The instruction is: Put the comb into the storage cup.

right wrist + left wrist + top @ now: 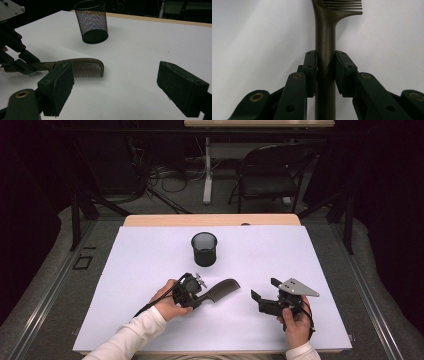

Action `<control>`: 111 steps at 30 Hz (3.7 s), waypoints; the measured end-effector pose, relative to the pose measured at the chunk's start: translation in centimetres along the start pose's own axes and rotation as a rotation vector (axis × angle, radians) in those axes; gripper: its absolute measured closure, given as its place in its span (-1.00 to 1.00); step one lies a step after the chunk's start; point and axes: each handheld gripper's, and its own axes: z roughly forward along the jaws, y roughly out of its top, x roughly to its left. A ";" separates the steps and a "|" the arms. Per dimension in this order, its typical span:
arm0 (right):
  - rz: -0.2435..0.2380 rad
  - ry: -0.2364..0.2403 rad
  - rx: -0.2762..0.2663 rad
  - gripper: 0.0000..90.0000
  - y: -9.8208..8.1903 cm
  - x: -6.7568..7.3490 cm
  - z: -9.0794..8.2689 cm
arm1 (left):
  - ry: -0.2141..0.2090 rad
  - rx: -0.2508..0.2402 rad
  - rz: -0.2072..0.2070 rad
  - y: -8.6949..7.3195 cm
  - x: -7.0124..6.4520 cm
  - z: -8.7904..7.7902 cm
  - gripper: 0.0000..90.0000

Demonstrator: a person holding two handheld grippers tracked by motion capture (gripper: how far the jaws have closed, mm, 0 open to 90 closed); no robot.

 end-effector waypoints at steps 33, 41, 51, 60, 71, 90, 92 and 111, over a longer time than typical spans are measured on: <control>0.000 -0.001 0.003 -0.69 0.0 0.0 0.0 | 0.043 -0.285 -0.080 -0.4 0.0 -3.1 0.61; -0.001 -0.001 0.003 -0.69 0.0 0.0 0.0 | 0.059 -0.377 -0.093 -0.5 -0.2 -4.0 0.61; -0.003 -0.001 0.013 -0.69 0.0 0.0 0.0 | 0.090 -0.499 -0.111 -0.8 -0.4 -5.0 0.61; -0.003 -0.001 0.007 -0.69 0.0 0.0 0.1 | 0.119 -0.597 -0.129 -1.3 -0.5 -5.3 0.61; -0.004 -0.001 0.003 -0.69 -0.1 0.0 0.2 | 0.156 -0.697 -0.125 -2.1 -1.1 -5.3 0.61; -0.003 0.006 0.013 -0.69 -0.1 0.1 0.2 | 0.211 -0.765 -0.119 -3.3 -1.5 -4.6 0.61; -0.003 0.007 0.014 -0.69 -0.1 0.1 0.2 | 0.216 -0.767 -0.114 -3.4 -1.6 -4.5 0.61; 0.010 0.015 0.016 -0.69 0.0 0.2 0.3 | 0.241 -0.787 -0.111 -4.0 -2.2 -3.5 0.61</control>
